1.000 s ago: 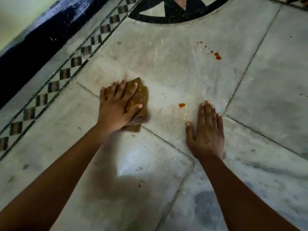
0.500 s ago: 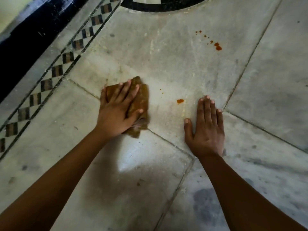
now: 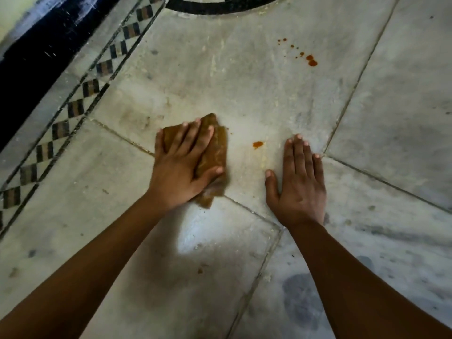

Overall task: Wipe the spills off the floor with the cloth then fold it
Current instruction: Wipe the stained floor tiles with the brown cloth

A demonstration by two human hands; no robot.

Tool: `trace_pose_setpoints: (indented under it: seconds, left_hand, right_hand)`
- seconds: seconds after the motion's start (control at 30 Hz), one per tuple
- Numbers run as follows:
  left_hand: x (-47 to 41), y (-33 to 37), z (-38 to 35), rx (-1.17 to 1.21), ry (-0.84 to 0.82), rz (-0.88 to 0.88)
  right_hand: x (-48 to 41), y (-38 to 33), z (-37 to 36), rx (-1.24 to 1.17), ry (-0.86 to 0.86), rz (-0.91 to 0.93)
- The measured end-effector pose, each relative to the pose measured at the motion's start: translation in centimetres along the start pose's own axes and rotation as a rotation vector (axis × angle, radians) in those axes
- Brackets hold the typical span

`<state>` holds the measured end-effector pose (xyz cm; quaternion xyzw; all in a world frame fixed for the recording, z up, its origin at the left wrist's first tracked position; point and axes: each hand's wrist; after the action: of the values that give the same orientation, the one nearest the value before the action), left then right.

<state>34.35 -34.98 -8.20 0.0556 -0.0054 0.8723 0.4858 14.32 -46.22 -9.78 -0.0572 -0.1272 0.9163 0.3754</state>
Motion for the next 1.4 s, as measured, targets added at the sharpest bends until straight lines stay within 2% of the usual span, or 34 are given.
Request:
trace_pose_setpoints:
  seconds: [0.07,0.13,0.2,0.27,0.33,0.4,0.5,0.6,0.67,0.7,0.77,0.83,0.9,0.97,1.0,1.07,1.13,1.17,1.2,1.27,1.33,1.4]
  left_hand:
    - [0.9,-1.5,0.0,-0.003,0.001,0.039]
    - [-0.8,-1.4,0.1,0.026,0.013,0.152]
    - [-4.0,0.4,0.1,0.055,0.032,0.275]
    - [-7.1,2.9,0.1,0.063,0.018,0.306]
    - [-7.9,4.9,0.1,0.063,0.014,0.195]
    - [-6.1,5.4,-0.2,0.054,0.031,0.001]
    - [-2.4,2.7,-0.4,0.027,0.027,-0.189]
    - [-4.0,0.3,0.0,0.036,0.033,-0.061]
    - [-6.7,1.8,0.0,0.092,0.048,0.068]
    - [-7.7,3.2,0.0,0.102,0.05,0.074]
    - [-8.3,6.0,0.0,0.084,0.034,-0.06]
    - [-6.9,6.5,-0.1,0.033,0.029,-0.298]
    - [-5.0,4.2,-0.4,0.007,0.044,-0.499]
    - [-4.4,0.7,-0.1,-0.008,0.028,-0.592]
    - [-5.0,-0.7,0.1,-0.01,0.013,-0.569]
    - [-7.4,-1.4,0.7,0.027,0.007,-0.373]
    - [-9.9,1.1,0.8,0.078,0.0,-0.139]
    - [-10.4,3.1,0.7,0.072,-0.016,-0.082]
    - [-10.2,4.9,0.7,0.05,-0.011,-0.081]
    - [-7.8,7.2,0.4,0.009,0.013,-0.192]
    - [-4.0,6.6,0.0,-0.014,0.042,-0.356]
    - [-1.4,3.6,-0.7,-0.025,0.076,-0.426]
  right_hand:
    - [0.0,0.0,-0.1,-0.005,-0.001,-0.005]
    - [0.0,0.0,-0.1,-0.012,0.0,-0.004]
    - [0.0,0.0,-0.1,-0.015,-0.001,-0.005]
    - [0.0,0.0,0.0,-0.016,0.006,-0.004]
    - [0.1,0.0,0.1,-0.012,0.0,-0.004]
    - [0.0,0.0,0.1,-0.009,-0.004,-0.005]
    - [0.0,-0.1,0.1,-0.013,0.005,-0.011]
    - [-0.1,0.0,-0.1,-0.009,-0.012,-0.005]
    - [0.0,0.0,-0.1,-0.004,-0.015,-0.011]
    - [0.0,-0.1,-0.1,0.007,-0.007,-0.023]
    - [0.1,-0.2,0.0,0.036,0.001,-0.052]
    - [0.1,-0.2,0.0,0.046,-0.012,-0.062]
    - [0.1,-0.2,0.0,0.039,-0.015,-0.063]
    - [0.1,-0.1,-0.2,0.041,-0.001,-0.06]
    - [0.1,0.0,-0.3,0.043,0.007,-0.062]
    - [0.2,0.1,-0.4,0.037,0.02,-0.059]
    - [0.3,0.0,-0.5,0.03,0.02,-0.052]
    - [0.3,0.1,-0.5,0.026,0.018,-0.051]
    - [0.3,0.1,-0.4,0.02,0.018,-0.051]
    - [0.1,0.1,-0.4,-0.001,0.024,-0.055]
    - [0.1,0.2,-0.3,-0.042,0.057,-0.046]
    - [0.2,0.6,-0.1,-0.083,0.066,-0.022]
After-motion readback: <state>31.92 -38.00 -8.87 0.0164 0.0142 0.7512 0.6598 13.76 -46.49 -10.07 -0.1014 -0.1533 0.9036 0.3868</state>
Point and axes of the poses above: each hand's wrist, its own x-axis away from the middle knuckle, its own z-axis out of the back of the hand, y = z × x, and after that the axes turned 9 degrees about z, right-handed
